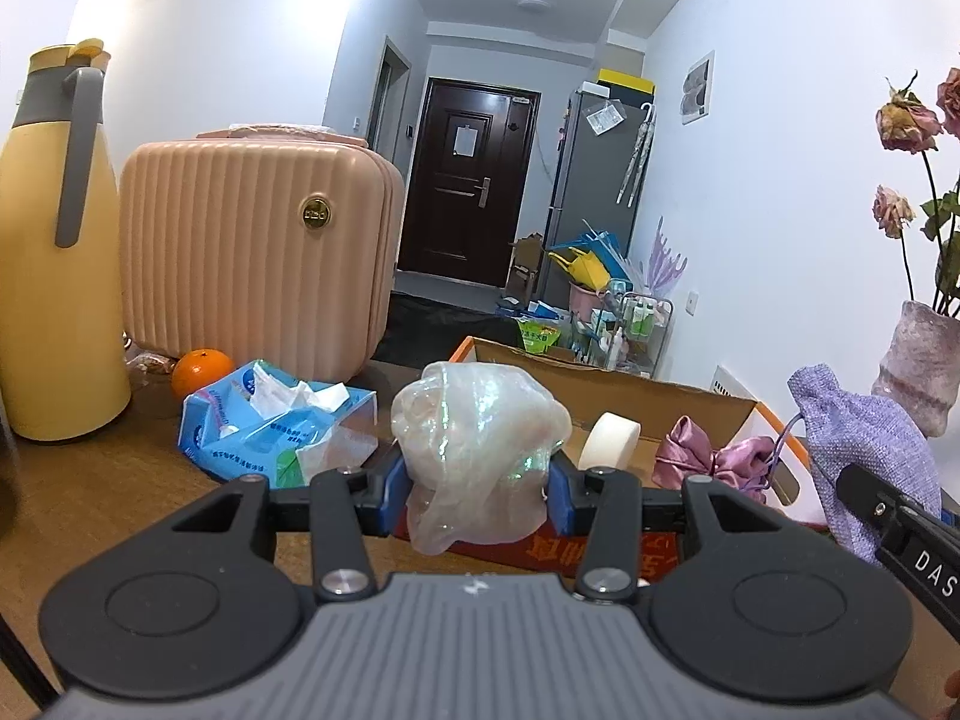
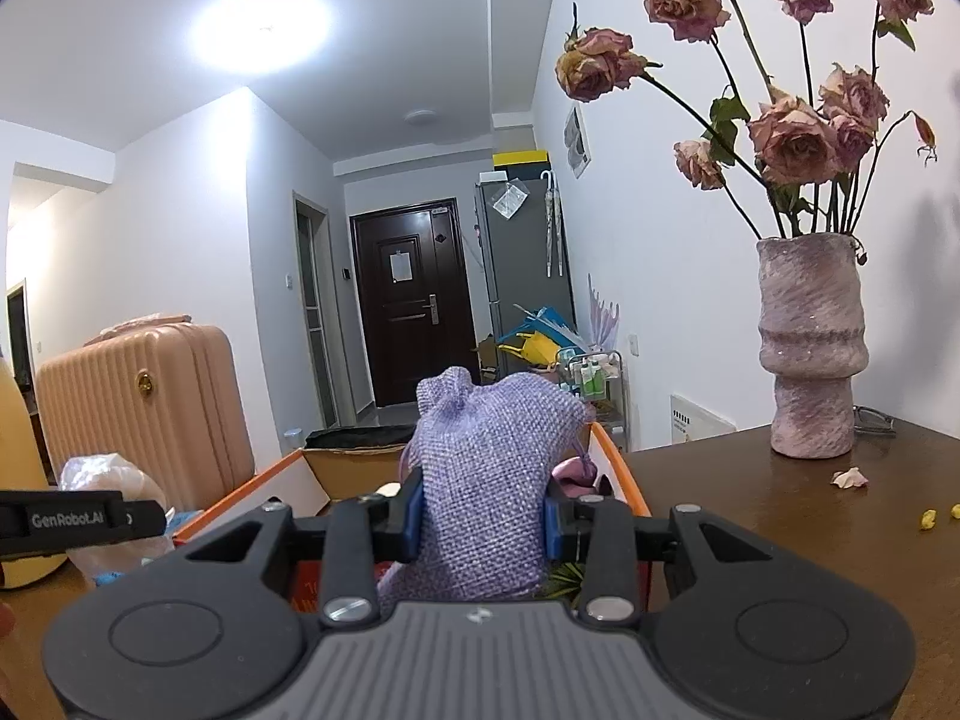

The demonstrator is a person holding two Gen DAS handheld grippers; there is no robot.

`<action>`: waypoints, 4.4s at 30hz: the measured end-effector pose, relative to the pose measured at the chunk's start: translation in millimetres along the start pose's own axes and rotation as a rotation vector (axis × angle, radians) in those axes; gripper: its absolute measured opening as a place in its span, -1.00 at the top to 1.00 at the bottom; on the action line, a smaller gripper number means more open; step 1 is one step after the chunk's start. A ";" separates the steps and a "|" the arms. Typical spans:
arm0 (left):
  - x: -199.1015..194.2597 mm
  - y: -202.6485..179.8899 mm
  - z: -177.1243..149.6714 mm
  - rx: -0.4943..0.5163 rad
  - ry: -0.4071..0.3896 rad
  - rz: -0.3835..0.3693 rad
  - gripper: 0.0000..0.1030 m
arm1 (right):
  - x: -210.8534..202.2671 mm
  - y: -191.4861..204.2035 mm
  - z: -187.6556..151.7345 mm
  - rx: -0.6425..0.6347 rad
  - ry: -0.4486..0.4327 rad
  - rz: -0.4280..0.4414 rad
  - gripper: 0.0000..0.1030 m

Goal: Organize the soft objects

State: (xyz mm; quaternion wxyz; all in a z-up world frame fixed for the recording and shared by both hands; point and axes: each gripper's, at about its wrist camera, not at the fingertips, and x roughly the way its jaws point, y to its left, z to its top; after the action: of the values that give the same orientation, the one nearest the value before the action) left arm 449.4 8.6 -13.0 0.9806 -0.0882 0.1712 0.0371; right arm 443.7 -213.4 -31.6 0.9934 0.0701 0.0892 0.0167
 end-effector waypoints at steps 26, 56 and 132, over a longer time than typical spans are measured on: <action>53.4 -17.2 17.1 0.015 -0.014 -0.020 0.11 | 59.2 12.6 7.5 -0.003 0.004 0.022 0.32; 107.2 -28.6 29.5 0.060 -0.022 -0.007 0.11 | 113.3 21.0 10.2 -0.055 0.079 0.028 0.32; 119.0 -21.3 6.4 0.055 0.009 0.074 -1.00 | 111.8 5.1 0.0 0.065 0.100 0.066 -1.00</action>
State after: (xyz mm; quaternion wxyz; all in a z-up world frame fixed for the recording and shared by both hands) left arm 565.4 -6.1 -44.4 0.9798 -0.0548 0.1797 0.0684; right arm 553.6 -203.3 -50.4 0.9838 0.1044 0.1368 0.0500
